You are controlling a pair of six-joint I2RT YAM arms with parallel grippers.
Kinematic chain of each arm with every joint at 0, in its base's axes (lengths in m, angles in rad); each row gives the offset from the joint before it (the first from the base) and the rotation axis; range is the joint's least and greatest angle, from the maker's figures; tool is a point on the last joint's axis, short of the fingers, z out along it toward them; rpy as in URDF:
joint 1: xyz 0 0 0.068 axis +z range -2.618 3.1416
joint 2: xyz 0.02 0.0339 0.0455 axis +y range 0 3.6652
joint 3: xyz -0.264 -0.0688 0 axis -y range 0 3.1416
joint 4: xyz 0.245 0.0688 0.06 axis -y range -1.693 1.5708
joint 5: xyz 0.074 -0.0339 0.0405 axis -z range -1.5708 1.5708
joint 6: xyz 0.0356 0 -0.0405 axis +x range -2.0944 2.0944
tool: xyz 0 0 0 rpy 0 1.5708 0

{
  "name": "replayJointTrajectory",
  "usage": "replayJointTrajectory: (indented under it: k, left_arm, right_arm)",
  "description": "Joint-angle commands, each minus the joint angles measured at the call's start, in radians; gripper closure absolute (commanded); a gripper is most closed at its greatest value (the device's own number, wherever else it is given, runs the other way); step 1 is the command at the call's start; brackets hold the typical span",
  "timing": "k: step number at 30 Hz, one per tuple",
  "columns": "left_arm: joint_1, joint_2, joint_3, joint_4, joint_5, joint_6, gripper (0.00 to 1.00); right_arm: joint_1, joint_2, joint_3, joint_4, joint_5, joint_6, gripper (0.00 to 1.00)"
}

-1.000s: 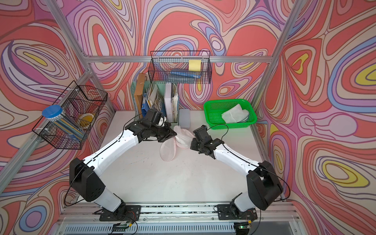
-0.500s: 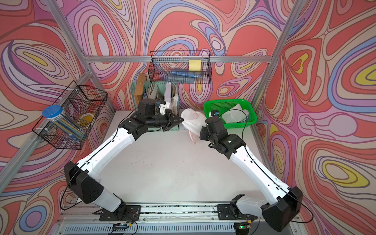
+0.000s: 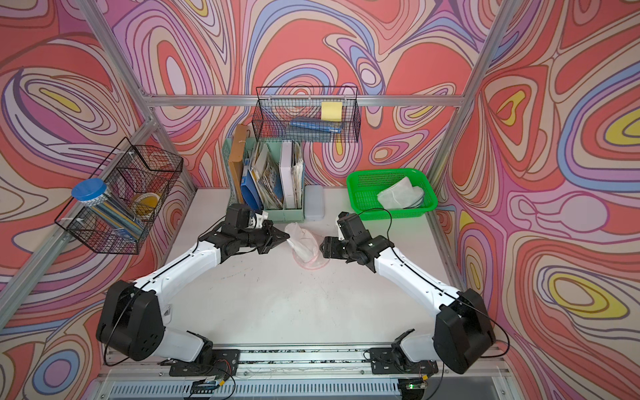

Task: Turn the laundry bag inside out
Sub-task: Turn over the laundry bag at the center of the board.

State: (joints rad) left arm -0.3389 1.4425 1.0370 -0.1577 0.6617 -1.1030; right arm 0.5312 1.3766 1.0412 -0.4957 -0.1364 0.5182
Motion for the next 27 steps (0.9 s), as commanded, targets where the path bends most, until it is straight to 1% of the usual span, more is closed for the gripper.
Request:
replayJointTrajectory:
  k: [1, 5, 7, 9, 11, 13, 16, 19, 21, 23, 25, 27]
  left_arm:
    - [0.043, -0.025, 0.026, -0.043, 0.033, 0.07, 1.0]
    - [0.058, -0.028, 0.062, -0.063, 0.065, 0.067, 1.0]
    - [0.059, -0.027, 0.1, -0.091, 0.078, 0.075, 1.0]
    - [0.06, -0.023, 0.136, -0.1, 0.095, 0.069, 1.0]
    - [0.058, -0.011, 0.191, -0.128, 0.127, 0.058, 1.0]
    - [0.058, 0.009, 0.271, -0.174, 0.14, 0.058, 1.0]
    - [0.033, 0.055, 0.417, -0.222, 0.151, 0.062, 1.0]
    - [-0.027, 0.117, 0.565, -0.243, 0.166, 0.048, 1.0]
    - [-0.072, 0.153, 0.635, -0.239, 0.184, 0.032, 1.0]
    - [-0.104, 0.165, 0.66, -0.218, 0.189, 0.006, 1.0]
    - [-0.115, 0.156, 0.632, -0.166, 0.21, -0.031, 1.0]
    - [-0.116, 0.126, 0.588, -0.152, 0.212, -0.04, 1.0]
  right_arm:
    - [-0.008, 0.047, 0.009, 0.054, -0.046, 0.023, 0.29]
    - [-0.024, 0.112, -0.02, 0.128, -0.037, 0.081, 0.3]
    - [-0.048, 0.154, -0.035, 0.182, -0.083, 0.105, 0.33]
    - [-0.055, 0.205, -0.022, 0.2, -0.108, 0.11, 0.33]
    - [-0.056, 0.235, -0.008, 0.203, -0.095, 0.108, 0.32]
    - [-0.069, 0.229, -0.017, 0.213, -0.067, 0.121, 0.3]
    - [-0.103, 0.197, -0.033, 0.216, -0.034, 0.133, 0.29]
    - [-0.134, 0.154, -0.041, 0.201, 0.009, 0.13, 0.28]
    - [-0.161, 0.123, -0.047, 0.187, 0.034, 0.125, 0.28]
    - [-0.195, 0.08, -0.061, 0.17, 0.065, 0.118, 0.28]
    - [-0.223, 0.047, -0.071, 0.16, 0.074, 0.102, 0.26]
    - [-0.25, 0.029, -0.075, 0.142, 0.077, 0.086, 0.25]
